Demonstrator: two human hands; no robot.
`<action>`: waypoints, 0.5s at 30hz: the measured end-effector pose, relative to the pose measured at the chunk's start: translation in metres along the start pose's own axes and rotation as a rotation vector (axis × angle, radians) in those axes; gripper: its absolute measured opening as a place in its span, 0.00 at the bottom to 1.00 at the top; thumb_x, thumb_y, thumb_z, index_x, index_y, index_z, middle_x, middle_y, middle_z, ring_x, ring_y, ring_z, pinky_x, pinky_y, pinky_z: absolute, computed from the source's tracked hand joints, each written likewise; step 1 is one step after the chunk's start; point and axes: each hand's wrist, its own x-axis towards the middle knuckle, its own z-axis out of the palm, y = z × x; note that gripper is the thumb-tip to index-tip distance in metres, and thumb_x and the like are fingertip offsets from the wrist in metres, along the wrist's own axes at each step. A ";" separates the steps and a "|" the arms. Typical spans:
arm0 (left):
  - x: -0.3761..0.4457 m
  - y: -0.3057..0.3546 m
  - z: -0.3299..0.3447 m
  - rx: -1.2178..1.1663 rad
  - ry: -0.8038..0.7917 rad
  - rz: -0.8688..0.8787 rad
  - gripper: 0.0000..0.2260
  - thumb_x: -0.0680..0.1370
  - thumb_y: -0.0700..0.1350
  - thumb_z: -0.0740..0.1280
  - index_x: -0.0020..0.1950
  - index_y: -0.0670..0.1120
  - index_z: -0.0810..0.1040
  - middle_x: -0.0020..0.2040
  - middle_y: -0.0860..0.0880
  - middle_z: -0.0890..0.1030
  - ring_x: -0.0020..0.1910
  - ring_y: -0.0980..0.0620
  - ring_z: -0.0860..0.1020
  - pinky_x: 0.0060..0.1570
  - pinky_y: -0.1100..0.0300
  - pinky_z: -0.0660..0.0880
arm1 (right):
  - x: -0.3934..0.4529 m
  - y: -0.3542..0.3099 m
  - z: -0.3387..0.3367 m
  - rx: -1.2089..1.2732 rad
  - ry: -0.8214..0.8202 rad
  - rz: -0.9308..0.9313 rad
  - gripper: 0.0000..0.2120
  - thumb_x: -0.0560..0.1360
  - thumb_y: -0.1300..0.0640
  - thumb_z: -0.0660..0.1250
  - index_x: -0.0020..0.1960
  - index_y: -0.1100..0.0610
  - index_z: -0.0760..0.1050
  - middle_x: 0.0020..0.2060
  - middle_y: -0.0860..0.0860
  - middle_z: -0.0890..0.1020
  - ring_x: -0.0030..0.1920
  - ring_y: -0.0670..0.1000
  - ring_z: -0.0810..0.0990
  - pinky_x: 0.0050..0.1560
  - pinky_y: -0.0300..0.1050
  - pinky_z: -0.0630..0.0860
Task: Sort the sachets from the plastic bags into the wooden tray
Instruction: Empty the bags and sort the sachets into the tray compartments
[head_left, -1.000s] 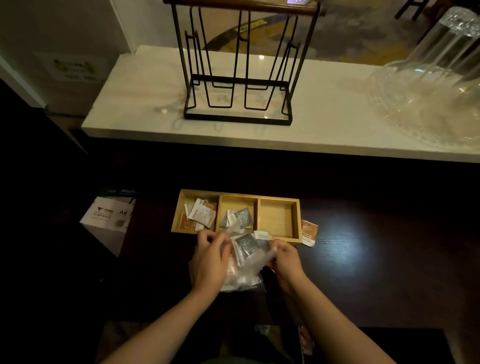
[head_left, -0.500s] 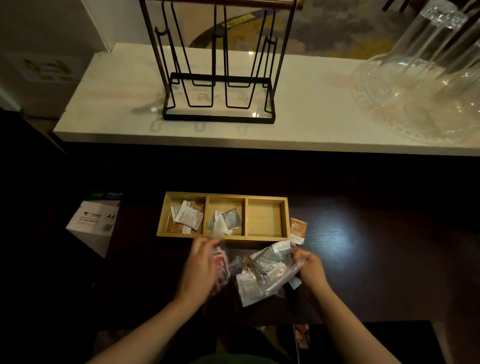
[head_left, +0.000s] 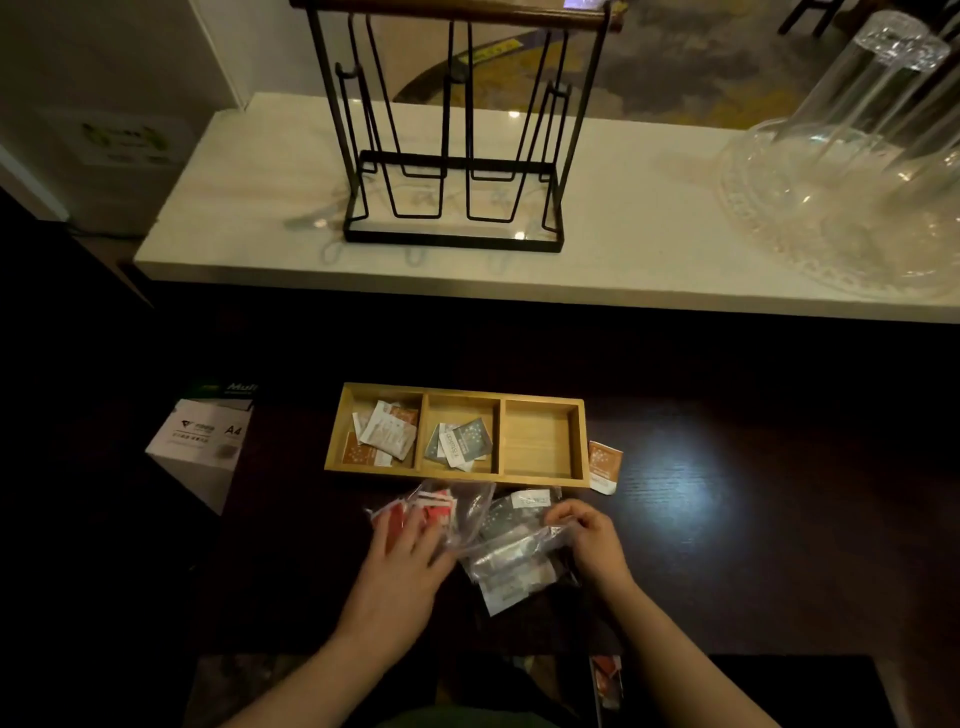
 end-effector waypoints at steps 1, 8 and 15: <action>0.004 -0.002 -0.003 0.077 -0.028 -0.004 0.27 0.74 0.47 0.65 0.73 0.50 0.64 0.76 0.41 0.61 0.75 0.36 0.55 0.70 0.32 0.47 | -0.003 -0.004 -0.002 0.041 0.001 0.015 0.17 0.75 0.69 0.57 0.37 0.55 0.80 0.45 0.60 0.82 0.48 0.62 0.80 0.52 0.61 0.77; 0.004 -0.009 -0.040 -0.060 -0.034 -0.053 0.17 0.70 0.49 0.64 0.58 0.52 0.80 0.67 0.44 0.72 0.70 0.42 0.65 0.71 0.34 0.48 | -0.026 -0.010 -0.015 -0.257 0.021 -0.148 0.23 0.70 0.33 0.54 0.46 0.47 0.79 0.50 0.48 0.77 0.50 0.46 0.76 0.50 0.45 0.75; 0.009 0.021 -0.068 -1.144 -0.026 -0.085 0.08 0.75 0.42 0.56 0.42 0.55 0.67 0.52 0.53 0.79 0.51 0.55 0.78 0.52 0.50 0.77 | -0.031 -0.017 -0.001 -0.458 -0.022 -0.383 0.08 0.70 0.59 0.72 0.40 0.47 0.76 0.39 0.43 0.81 0.44 0.42 0.78 0.45 0.40 0.75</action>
